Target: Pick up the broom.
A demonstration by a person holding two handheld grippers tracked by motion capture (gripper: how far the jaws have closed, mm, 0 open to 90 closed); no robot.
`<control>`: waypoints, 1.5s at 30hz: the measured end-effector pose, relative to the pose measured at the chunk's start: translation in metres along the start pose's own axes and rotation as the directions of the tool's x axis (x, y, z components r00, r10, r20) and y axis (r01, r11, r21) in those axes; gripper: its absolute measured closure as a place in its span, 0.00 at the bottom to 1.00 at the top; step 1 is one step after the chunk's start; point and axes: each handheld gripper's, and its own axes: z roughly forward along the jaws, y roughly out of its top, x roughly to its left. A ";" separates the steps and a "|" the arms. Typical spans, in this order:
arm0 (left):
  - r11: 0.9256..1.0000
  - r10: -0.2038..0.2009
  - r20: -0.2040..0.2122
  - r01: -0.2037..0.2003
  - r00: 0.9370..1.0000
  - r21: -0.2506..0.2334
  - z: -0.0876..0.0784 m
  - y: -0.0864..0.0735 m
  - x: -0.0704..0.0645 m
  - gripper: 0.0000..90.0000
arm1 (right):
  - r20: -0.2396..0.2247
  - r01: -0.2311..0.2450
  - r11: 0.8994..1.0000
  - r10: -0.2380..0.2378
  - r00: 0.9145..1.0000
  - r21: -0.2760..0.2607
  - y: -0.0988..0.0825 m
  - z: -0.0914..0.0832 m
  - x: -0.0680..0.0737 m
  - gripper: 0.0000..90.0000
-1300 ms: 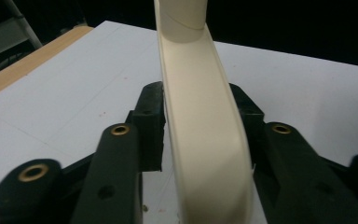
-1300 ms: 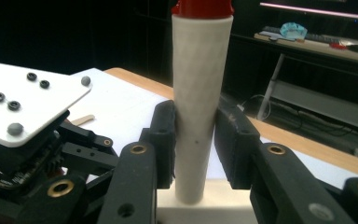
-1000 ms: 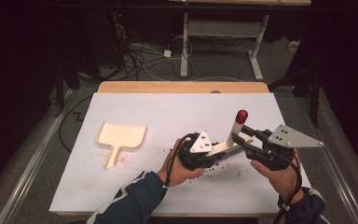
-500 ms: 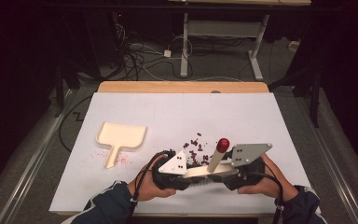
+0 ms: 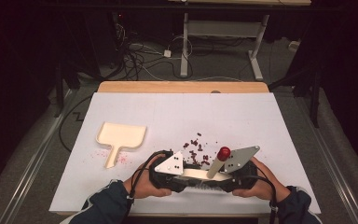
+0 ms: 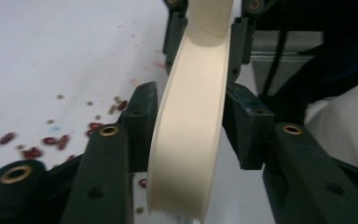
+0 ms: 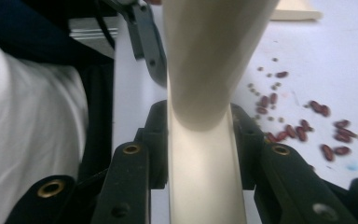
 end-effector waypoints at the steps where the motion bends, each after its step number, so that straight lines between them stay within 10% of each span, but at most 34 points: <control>1: 1.000 -0.004 -0.016 0.004 1.000 -0.001 -0.002 0.000 0.001 0.54 | 0.000 0.000 1.000 0.000 1.000 0.000 0.000 0.000 0.000 0.74; 8: 0.997 -0.079 -0.240 0.079 0.968 -0.010 -0.023 -0.012 0.008 0.32 | 0.146 -0.058 0.998 0.056 0.988 0.004 -0.004 -0.008 -0.010 0.74; 15: 0.990 -0.140 -0.413 0.134 0.900 -0.045 -0.057 -0.041 0.009 0.21 | 0.247 -0.103 0.994 0.109 0.963 -0.039 -0.005 -0.024 -0.020 0.74; 17: 0.989 -0.145 -0.472 0.146 0.869 -0.035 -0.071 -0.054 0.008 0.20 | 0.269 -0.116 0.992 0.126 0.955 -0.053 -0.007 -0.027 -0.023 0.74; 24: 0.973 -0.202 -0.562 0.231 0.802 -0.021 -0.096 -0.098 0.004 0.19 | 0.350 -0.160 0.983 0.183 0.919 -0.094 -0.014 -0.035 -0.038 0.74; 26: 0.968 -0.209 -0.585 0.249 0.784 -0.012 -0.100 -0.108 0.002 0.19 | 0.388 -0.179 0.977 0.209 0.897 -0.113 -0.016 -0.039 -0.045 0.74; 32: 0.960 -0.227 -0.597 0.281 0.770 -0.002 -0.104 -0.124 -0.005 0.19 | 0.434 -0.192 0.975 0.221 0.873 -0.111 -0.024 -0.041 -0.053 0.74; 41: 0.961 -0.196 -0.597 0.273 0.778 0.039 -0.099 -0.124 -0.009 0.19 | 0.463 -0.240 0.961 0.277 0.842 -0.139 -0.038 -0.042 -0.070 0.74; 45: 0.960 -0.197 -0.596 0.276 0.779 0.044 -0.098 -0.125 -0.008 0.19 | 0.502 -0.257 0.956 0.294 0.813 -0.144 -0.039 -0.041 -0.080 0.74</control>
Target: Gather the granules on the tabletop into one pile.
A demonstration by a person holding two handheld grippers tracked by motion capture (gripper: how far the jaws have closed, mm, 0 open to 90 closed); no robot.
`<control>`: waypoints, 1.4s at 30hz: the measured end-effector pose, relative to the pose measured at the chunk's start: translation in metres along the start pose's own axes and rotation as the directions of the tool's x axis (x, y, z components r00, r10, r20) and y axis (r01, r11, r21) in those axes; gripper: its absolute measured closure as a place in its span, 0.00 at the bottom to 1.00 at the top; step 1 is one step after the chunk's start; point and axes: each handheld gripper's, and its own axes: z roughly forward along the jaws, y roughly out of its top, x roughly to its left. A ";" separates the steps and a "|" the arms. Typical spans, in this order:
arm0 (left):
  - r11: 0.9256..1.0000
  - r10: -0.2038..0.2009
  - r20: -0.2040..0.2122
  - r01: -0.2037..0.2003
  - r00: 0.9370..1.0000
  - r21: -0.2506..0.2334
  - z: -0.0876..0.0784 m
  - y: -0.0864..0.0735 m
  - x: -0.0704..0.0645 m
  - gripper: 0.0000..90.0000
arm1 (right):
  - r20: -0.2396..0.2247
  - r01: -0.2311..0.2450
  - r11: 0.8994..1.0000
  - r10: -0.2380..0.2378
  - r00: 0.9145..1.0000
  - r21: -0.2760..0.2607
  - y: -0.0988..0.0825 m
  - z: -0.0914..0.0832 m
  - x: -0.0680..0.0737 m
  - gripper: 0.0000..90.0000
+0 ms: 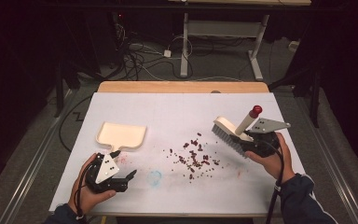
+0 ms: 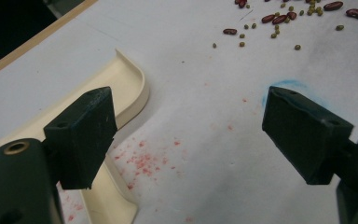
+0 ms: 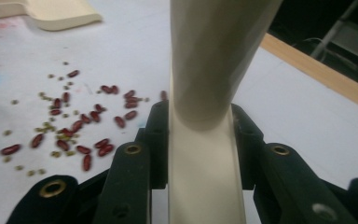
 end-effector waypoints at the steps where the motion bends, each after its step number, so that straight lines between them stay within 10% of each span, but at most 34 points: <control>1: 1.000 0.000 -0.002 0.000 1.000 0.003 0.001 0.000 0.000 0.19 | 0.008 0.001 1.000 -0.001 1.000 -0.001 0.001 0.003 -0.003 0.74; 7: 1.000 -0.005 -0.001 0.005 1.000 0.018 0.004 -0.001 0.001 0.19 | 0.083 0.028 0.999 -0.029 0.996 0.019 0.014 0.035 -0.018 0.74; 16: 1.000 0.012 0.010 -0.012 1.000 0.025 0.007 0.002 -0.003 0.19 | 0.177 0.103 0.994 -0.108 0.978 0.039 0.020 0.085 -0.005 0.74; 27: 0.999 0.027 0.028 -0.028 0.999 0.034 0.008 0.002 -0.004 0.19 | 0.066 0.261 0.959 -0.269 0.961 0.106 0.022 0.110 0.043 0.74; 42: 0.997 0.057 0.047 -0.059 0.997 0.056 0.010 0.003 -0.010 0.19 | -0.115 0.363 0.931 -0.357 0.927 0.034 0.008 0.073 0.085 0.74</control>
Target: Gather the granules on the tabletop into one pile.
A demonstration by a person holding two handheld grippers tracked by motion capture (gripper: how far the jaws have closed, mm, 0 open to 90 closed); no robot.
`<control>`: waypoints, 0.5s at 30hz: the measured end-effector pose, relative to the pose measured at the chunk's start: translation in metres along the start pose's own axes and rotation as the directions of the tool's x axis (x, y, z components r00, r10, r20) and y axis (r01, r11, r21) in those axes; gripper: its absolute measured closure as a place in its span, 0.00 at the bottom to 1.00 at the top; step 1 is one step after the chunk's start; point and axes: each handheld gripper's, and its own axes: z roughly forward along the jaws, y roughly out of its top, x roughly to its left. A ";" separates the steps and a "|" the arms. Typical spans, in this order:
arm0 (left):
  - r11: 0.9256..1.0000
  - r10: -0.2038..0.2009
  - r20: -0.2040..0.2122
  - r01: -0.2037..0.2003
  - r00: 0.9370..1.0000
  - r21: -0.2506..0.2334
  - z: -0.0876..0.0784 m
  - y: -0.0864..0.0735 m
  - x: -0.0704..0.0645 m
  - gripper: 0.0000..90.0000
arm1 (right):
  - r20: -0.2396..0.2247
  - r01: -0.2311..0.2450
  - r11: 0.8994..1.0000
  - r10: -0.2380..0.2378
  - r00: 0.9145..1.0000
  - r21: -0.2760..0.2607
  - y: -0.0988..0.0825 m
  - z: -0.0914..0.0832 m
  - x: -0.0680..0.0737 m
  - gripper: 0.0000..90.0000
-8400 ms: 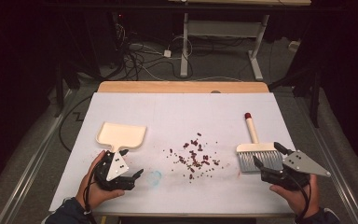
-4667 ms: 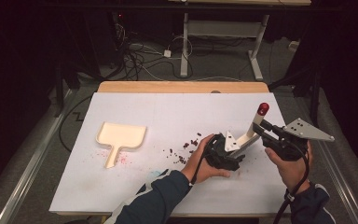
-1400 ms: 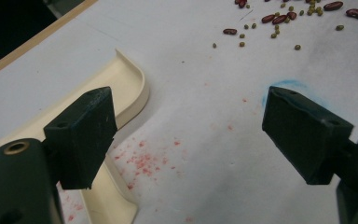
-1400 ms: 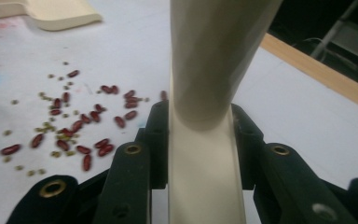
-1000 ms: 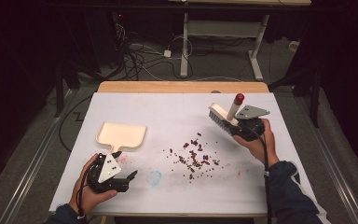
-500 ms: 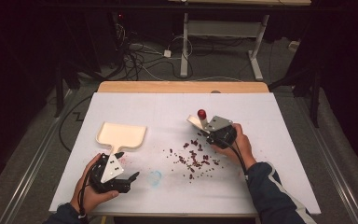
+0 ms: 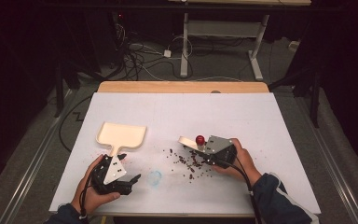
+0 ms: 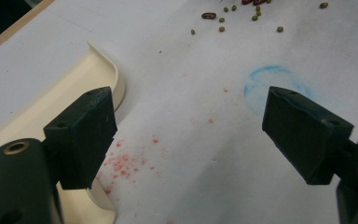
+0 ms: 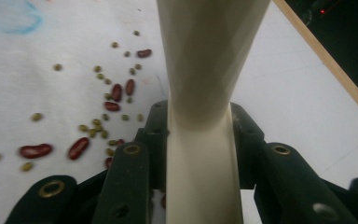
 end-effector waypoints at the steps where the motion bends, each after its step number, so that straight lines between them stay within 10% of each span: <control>1: 1.000 0.001 0.001 -0.001 1.000 0.000 0.000 0.000 0.000 0.19 | 0.000 0.006 1.000 -0.006 1.000 -0.002 0.000 -0.002 0.001 0.74; 10: 1.000 0.001 0.002 -0.001 1.000 0.001 0.000 0.000 0.001 0.19 | 0.058 -0.058 0.995 0.063 0.996 -0.080 0.010 -0.029 -0.011 0.74; 15: 1.000 -0.003 -0.003 0.003 1.000 -0.002 -0.001 -0.001 0.001 0.19 | -0.024 -0.133 0.978 0.130 0.991 -0.159 0.025 -0.052 -0.005 0.74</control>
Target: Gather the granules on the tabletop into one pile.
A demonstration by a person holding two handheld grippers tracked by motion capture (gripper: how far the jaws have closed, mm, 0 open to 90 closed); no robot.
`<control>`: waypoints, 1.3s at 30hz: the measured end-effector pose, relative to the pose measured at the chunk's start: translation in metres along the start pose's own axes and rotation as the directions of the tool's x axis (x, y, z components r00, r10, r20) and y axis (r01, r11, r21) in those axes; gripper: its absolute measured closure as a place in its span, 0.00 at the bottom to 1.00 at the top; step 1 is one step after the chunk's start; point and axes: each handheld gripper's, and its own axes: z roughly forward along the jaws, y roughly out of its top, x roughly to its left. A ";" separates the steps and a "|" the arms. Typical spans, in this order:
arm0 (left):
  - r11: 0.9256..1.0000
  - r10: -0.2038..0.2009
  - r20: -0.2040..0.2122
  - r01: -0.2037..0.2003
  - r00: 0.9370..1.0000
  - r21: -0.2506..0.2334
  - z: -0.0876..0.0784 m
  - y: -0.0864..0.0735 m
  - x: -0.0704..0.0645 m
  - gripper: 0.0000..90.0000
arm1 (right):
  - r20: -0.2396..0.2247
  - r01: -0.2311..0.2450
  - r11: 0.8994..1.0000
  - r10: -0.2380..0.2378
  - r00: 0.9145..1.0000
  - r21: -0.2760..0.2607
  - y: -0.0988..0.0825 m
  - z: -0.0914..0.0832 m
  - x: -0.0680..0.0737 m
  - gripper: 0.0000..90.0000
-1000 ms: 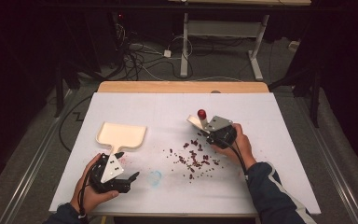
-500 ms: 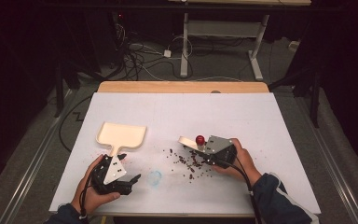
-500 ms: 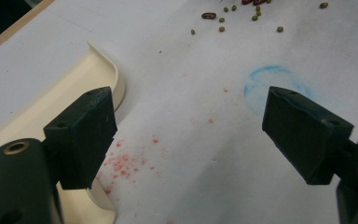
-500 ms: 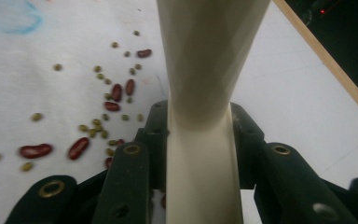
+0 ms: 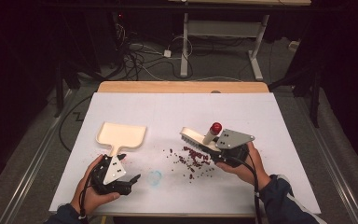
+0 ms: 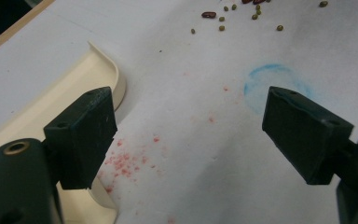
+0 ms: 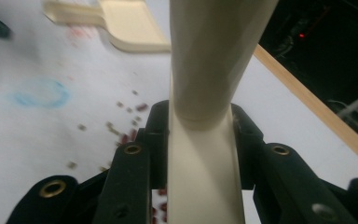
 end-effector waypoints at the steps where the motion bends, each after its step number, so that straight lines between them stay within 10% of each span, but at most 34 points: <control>1: 1.000 -0.001 -0.002 0.001 1.000 -0.001 -0.001 0.000 0.001 0.19 | -0.024 -0.016 1.000 0.016 1.000 -0.006 0.003 -0.002 0.004 0.74; 5: 1.000 -0.017 -0.016 0.016 1.000 -0.017 -0.004 -0.001 0.003 0.19 | -0.094 -0.064 0.998 0.063 0.994 -0.006 0.009 -0.004 0.019 0.74; 9: 0.999 -0.032 -0.036 0.031 0.999 -0.042 -0.010 -0.001 0.006 0.19 | -0.223 -0.149 0.988 0.153 0.963 0.034 0.009 0.006 0.048 0.74; 17: 0.995 -0.075 -0.054 0.072 0.996 -0.070 -0.014 -0.004 0.013 0.19 | -0.254 -0.225 0.972 0.236 0.938 0.073 0.004 0.034 0.066 0.74; 27: 0.997 -0.064 -0.041 0.062 0.997 -0.052 -0.011 -0.004 0.011 0.19 | -0.161 -0.227 0.969 0.240 0.957 0.097 -0.006 0.060 0.050 0.74; 39: 0.997 -0.064 -0.035 0.063 0.997 -0.037 -0.008 -0.003 0.009 0.19 | -0.021 -0.344 0.932 0.349 0.937 0.110 -0.018 0.048 0.018 0.74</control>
